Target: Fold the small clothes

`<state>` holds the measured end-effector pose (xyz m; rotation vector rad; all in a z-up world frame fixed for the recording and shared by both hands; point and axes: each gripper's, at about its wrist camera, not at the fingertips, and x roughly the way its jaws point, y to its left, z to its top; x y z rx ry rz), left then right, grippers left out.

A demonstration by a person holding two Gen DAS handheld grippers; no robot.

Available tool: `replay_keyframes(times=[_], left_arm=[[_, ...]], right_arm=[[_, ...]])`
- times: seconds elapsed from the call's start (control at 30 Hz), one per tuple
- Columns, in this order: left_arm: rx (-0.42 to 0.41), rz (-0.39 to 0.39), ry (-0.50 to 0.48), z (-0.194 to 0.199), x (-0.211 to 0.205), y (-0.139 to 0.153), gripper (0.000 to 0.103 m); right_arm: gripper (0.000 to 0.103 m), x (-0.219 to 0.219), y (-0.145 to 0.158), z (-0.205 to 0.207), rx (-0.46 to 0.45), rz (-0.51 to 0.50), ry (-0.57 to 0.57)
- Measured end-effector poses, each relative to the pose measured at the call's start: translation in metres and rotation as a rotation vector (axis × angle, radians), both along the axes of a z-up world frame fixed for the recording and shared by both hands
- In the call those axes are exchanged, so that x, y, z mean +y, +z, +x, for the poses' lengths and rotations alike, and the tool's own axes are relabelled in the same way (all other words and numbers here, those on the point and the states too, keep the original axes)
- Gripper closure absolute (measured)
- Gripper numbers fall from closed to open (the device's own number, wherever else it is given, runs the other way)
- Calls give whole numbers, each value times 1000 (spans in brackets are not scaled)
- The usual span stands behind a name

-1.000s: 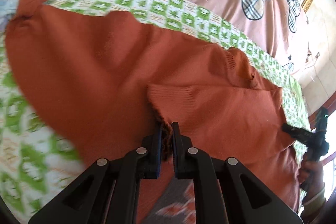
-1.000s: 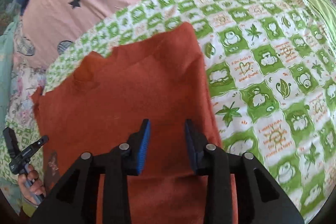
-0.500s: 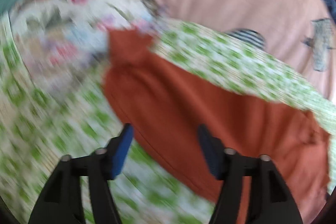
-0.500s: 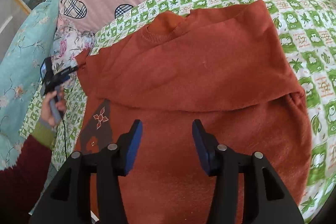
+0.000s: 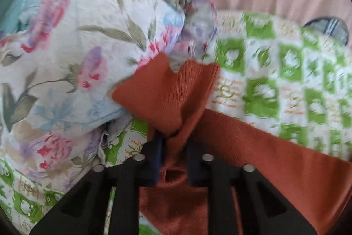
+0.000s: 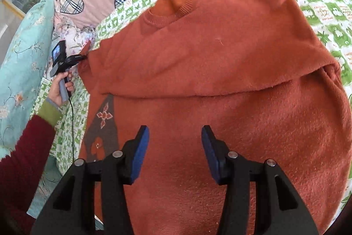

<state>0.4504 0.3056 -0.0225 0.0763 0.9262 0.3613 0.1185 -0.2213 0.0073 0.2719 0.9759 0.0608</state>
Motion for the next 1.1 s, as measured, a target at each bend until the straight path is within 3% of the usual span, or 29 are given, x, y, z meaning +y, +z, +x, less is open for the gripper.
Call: replay_keyframes(times=[0.13,0.27,0.43,0.53,0.7,0.9,1.03,1.07,1.1], left_arm=[[-143,-115,-75,-53,-14,39,90],[-273,-261,-166,-119,-53,75,90],[-345,-409,-324,-178,-151,87,90],[-333,-464,-427,-194,-215,81,90],[-271,-439,-615,-208,-321,54,90],[-185,-406,-692,-195,-385,14,88],[-60,-402,-704,-184,-403,-22,80],[-40,-401,-703,-186,-403,-26,74],[-29,-403,-702,-191,-400,-27,60]], right_arm=[[52,4,9,-5,-37,13,17],[52,0,16,-13,-67,28,4],[52,-16,24,-27,-92,41,-46],[52,-30,27,-35,-105,47,-86],[52,-51,29,-44,-122,49,-150],[52,-58,31,-36,-132,51,-178],[52,-57,36,-20,-151,51,-171],[52,-57,37,-13,-156,53,-165],[52,-57,37,-4,-161,56,-160]])
